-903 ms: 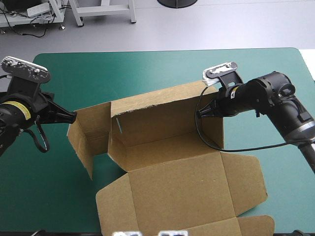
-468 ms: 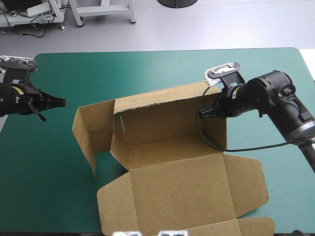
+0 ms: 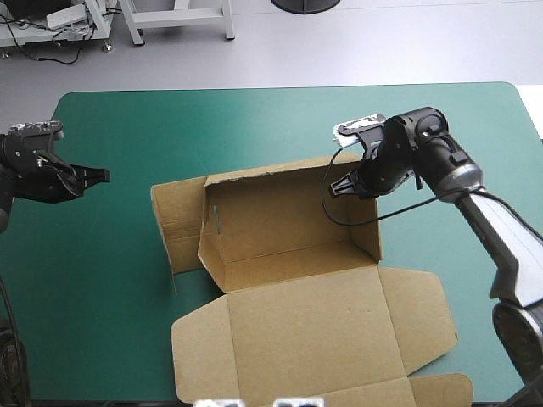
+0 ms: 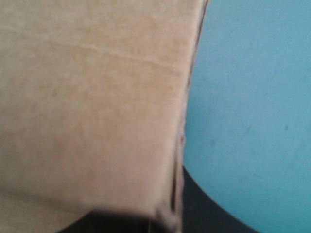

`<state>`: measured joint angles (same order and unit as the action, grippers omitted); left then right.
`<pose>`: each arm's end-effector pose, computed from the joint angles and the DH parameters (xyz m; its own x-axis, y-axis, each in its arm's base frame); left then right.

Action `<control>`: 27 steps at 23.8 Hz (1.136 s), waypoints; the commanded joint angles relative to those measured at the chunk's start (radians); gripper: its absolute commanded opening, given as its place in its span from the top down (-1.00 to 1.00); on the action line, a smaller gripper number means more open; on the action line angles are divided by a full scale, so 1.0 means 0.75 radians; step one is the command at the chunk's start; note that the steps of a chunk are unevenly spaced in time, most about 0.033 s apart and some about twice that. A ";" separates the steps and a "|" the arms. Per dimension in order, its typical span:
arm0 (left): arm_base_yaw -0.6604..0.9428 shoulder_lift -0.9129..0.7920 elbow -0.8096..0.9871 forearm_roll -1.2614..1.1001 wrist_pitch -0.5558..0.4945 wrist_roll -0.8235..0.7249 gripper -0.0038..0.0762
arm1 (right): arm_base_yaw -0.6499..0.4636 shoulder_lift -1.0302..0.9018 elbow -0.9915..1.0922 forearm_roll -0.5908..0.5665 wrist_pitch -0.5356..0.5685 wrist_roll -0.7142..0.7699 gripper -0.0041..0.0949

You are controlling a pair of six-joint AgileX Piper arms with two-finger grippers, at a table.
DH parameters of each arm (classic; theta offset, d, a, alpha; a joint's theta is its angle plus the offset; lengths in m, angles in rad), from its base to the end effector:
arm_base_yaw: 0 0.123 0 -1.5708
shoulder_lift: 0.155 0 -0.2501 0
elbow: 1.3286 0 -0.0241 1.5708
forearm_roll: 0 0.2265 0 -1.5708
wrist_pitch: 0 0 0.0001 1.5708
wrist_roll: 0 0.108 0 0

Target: Fold the box

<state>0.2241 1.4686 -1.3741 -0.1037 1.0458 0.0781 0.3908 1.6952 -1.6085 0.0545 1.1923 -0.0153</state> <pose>0.2881 0.0557 0.3018 -0.8504 -0.1673 -0.4988 -0.1559 0.9856 -0.0648 0.3080 0.1328 0.2874 -0.8607 -0.3494 -0.3702 -0.3936 0.9180 0.0488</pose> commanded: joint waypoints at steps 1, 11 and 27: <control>0.016 -0.045 0.025 -0.036 -0.118 0.002 0.90 | -0.061 0.043 -0.056 0.088 0.021 -0.062 0.95; 0.018 -0.026 0.039 -0.063 -0.164 0.030 0.90 | -0.094 0.092 -0.058 0.074 -0.297 -0.151 0.86; 0.018 0.010 0.039 -0.136 -0.161 0.100 0.90 | -0.087 0.036 -0.330 0.110 0.078 -0.106 -0.29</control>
<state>0.2365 1.5087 -1.3186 -0.1826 0.9604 0.1526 0.3255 1.8021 -1.8092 0.1155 1.2210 -0.1125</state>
